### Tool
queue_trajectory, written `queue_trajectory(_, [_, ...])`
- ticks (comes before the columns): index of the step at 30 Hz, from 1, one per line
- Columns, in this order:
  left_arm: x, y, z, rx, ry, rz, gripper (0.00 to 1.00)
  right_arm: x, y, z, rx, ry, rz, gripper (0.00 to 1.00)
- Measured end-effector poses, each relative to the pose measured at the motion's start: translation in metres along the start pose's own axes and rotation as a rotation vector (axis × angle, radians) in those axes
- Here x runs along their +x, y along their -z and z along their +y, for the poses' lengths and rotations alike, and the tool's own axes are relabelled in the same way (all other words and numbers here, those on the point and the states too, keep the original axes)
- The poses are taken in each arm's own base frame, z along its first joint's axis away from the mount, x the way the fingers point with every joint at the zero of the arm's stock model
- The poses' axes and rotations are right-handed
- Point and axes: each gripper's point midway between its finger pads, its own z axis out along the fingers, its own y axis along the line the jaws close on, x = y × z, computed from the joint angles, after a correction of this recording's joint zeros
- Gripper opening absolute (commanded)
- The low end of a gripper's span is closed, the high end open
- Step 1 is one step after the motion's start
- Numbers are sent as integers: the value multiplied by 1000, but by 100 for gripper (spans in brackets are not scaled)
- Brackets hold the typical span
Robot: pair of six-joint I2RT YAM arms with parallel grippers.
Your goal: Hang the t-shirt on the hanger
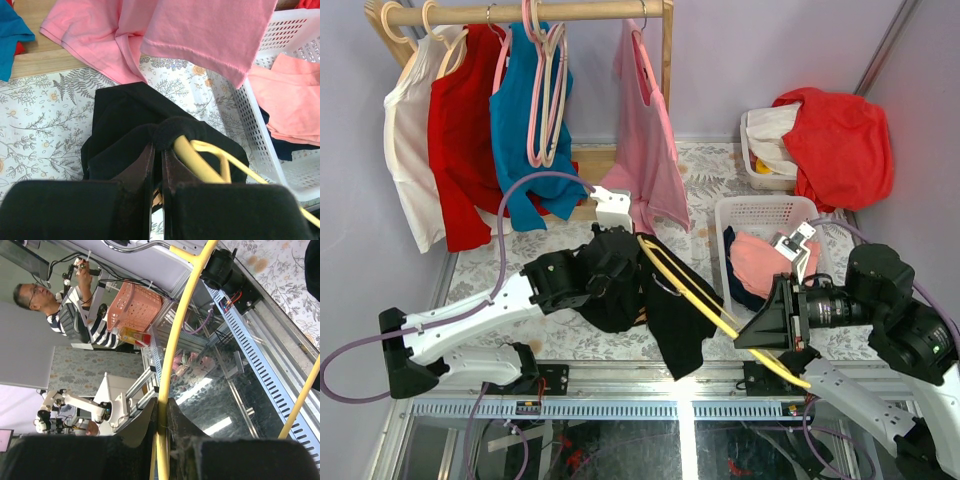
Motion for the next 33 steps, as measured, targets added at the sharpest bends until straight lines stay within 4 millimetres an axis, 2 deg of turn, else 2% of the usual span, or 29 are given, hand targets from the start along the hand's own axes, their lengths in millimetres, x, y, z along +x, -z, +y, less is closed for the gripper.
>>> queue_trajectory(7, [-4,4,2,2,-18,8,0,9,-11,-11,-63,-28,24,0])
queue_trajectory(13, [-18,12,-1,16,-38,-1,0,12,-19,-21,-94,-43,38,0])
queue_trajectory(16, [-31,20,-3,29,-47,-9,0,17,-22,-25,-128,-59,38,0])
queue_trajectory(21, [-67,41,-12,79,-34,-48,0,16,-31,-30,-191,-123,29,0])
queue_trajectory(26, [-104,60,-22,115,-41,-73,0,5,-28,-13,-246,-108,9,0])
queue_trajectory(33, [-145,77,-35,143,-59,-101,0,-7,-7,18,-167,-9,-13,0])
